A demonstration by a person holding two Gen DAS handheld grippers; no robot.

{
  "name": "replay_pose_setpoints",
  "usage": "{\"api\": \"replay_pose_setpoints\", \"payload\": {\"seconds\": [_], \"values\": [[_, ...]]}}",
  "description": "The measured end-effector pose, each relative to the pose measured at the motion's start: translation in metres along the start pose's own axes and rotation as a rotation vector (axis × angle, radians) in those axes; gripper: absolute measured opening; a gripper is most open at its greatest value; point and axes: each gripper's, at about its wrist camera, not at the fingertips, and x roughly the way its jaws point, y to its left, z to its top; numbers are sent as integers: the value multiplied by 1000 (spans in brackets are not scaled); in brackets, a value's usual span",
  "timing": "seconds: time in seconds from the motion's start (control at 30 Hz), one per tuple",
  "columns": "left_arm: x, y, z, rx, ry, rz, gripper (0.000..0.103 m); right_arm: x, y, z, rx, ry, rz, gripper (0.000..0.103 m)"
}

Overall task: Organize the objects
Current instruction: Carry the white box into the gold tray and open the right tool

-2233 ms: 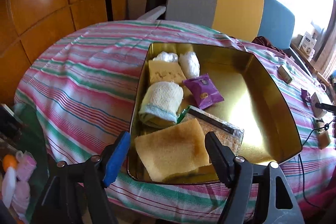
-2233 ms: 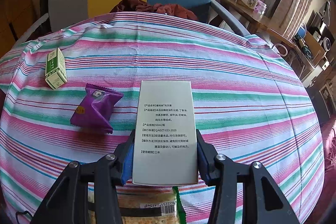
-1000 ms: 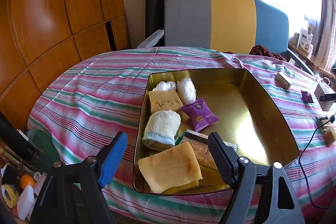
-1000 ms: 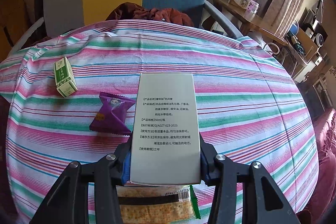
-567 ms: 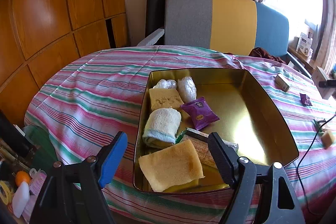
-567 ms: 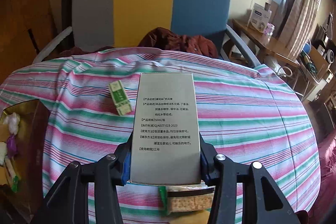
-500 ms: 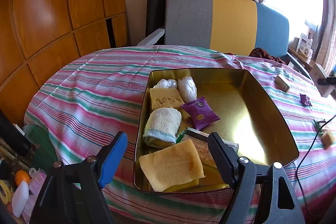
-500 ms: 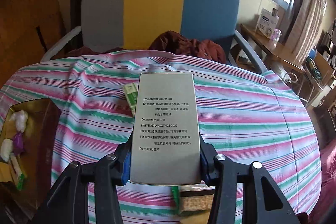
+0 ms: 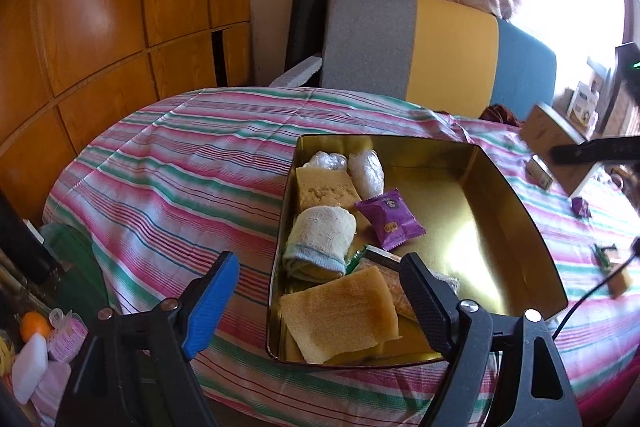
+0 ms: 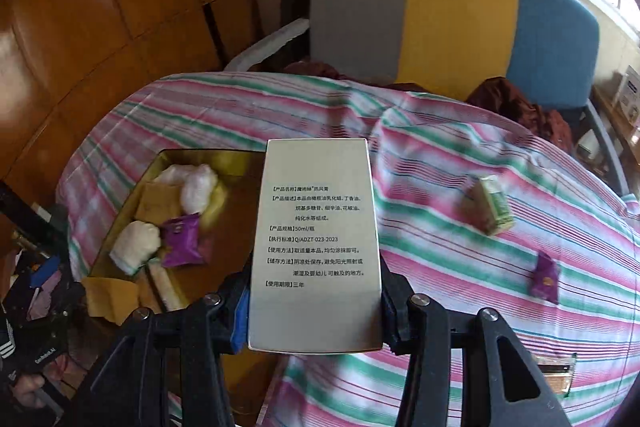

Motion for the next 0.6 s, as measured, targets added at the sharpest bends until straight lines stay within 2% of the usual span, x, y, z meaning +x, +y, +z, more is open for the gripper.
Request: {"api": "replay_pose_setpoints", "payload": {"seconds": [0.17, 0.27, 0.6], "values": [[-1, 17, 2, -47, -13, 16, 85, 39, 47, 11, -5, 61, 60, 50], [-2, 26, 2, -69, -18, 19, 85, 62, 65, 16, 7, 101, 66, 50], [4, 44, -2, -111, -5, 17, 85, 136, 79, 37, 81, 171, -82, 50]]}}
